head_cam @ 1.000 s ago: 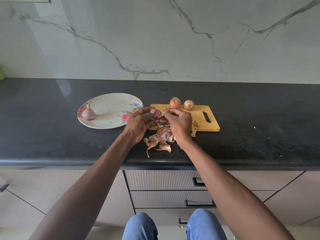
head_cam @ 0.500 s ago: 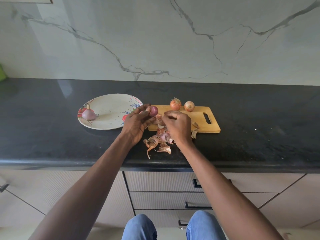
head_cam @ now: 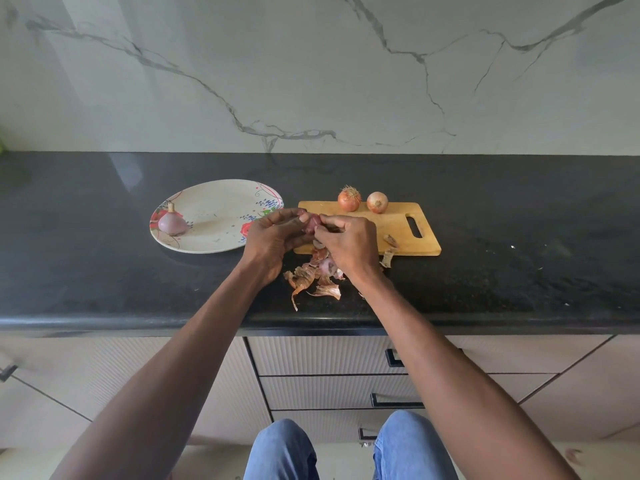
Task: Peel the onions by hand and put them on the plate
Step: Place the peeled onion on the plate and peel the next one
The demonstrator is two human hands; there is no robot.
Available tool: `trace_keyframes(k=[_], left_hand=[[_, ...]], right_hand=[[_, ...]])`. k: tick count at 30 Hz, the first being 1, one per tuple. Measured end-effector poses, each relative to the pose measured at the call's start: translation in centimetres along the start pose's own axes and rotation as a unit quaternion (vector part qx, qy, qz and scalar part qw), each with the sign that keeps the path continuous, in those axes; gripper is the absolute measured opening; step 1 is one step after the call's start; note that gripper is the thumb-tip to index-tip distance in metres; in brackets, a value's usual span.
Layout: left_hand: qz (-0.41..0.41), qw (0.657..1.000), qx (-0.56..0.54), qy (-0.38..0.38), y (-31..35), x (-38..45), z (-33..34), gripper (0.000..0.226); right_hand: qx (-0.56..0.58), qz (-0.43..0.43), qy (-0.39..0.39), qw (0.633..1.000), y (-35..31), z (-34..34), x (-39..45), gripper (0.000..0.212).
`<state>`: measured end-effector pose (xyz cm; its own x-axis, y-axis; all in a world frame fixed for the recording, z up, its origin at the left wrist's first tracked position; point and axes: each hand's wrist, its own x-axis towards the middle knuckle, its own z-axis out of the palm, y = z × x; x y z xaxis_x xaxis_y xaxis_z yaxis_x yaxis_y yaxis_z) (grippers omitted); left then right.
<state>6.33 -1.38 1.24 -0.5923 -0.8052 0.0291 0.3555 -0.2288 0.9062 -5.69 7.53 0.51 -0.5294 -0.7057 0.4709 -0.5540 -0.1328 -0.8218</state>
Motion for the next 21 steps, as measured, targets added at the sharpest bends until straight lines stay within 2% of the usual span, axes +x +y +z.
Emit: trace_keyframes(k=[4, 10, 15, 21], left_hand=[[0.014, 0.999, 0.031, -0.006, -0.3, 0.0, 0.0, 0.018], [0.040, 0.997, 0.073, -0.002, -0.8, 0.3, -0.1, 0.003], [0.042, 0.996, 0.080, -0.005, -0.8, 0.0, 0.1, 0.002], [0.043, 0.996, 0.075, -0.014, -0.7, -0.1, 0.0, 0.004]], right_hand=[[-0.070, -0.069, 0.037, 0.994, 0.3, 0.6, -0.4, 0.013], [-0.172, -0.117, 0.069, 0.976, 0.2, 0.9, -0.6, 0.022], [-0.189, -0.127, 0.089, 0.970, 0.5, 1.2, -0.5, 0.020], [-0.132, -0.112, 0.101, 0.980, 0.5, 0.8, -0.5, 0.027]])
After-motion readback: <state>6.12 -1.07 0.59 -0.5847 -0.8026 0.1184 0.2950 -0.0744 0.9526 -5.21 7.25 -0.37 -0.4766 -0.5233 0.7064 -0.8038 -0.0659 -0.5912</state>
